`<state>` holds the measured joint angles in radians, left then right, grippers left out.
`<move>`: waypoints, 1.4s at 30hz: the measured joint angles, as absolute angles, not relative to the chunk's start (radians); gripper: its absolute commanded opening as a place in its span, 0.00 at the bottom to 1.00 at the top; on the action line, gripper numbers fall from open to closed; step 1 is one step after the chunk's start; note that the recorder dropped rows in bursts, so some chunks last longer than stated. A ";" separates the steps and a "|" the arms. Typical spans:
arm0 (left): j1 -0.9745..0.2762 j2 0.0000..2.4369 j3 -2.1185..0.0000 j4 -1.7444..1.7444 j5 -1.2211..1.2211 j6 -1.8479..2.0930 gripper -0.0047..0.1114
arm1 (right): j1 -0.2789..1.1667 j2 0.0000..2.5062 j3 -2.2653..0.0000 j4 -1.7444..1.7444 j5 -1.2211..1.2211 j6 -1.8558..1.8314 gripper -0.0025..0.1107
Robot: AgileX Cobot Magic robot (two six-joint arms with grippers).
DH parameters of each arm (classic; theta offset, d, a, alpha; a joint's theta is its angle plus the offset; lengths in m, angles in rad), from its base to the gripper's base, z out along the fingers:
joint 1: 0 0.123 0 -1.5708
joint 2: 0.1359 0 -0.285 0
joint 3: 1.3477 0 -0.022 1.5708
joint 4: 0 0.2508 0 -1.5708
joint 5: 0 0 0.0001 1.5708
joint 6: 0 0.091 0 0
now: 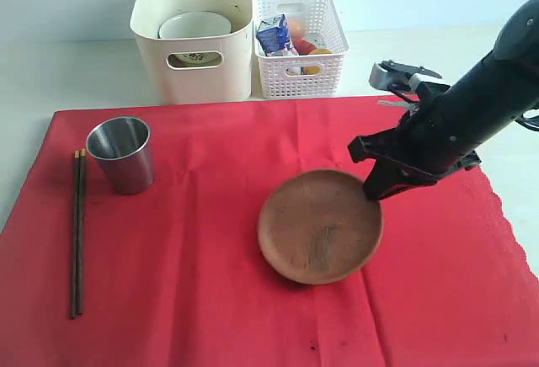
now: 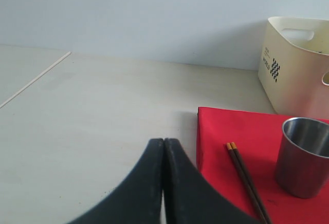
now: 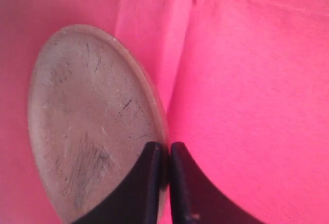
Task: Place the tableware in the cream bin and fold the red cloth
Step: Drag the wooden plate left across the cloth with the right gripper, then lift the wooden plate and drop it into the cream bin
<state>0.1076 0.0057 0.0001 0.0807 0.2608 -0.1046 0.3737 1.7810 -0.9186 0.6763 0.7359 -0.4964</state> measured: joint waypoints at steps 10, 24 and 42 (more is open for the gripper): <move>0.108 0.006 0.000 0.081 0.261 -0.105 0.05 | 0.374 1.878 -0.921 0.845 0.678 -0.496 0.03; 0.108 0.006 0.000 0.081 0.261 -0.105 0.05 | 0.374 1.890 -0.921 0.848 0.661 -0.504 0.38; 0.108 0.006 0.000 0.081 0.261 -0.105 0.05 | 0.441 1.933 -0.921 0.898 0.614 -0.614 0.02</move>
<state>0.1076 0.0057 0.0001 0.0807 0.2608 -0.1046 0.4414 1.9325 -0.9211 0.8976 0.6142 -0.6141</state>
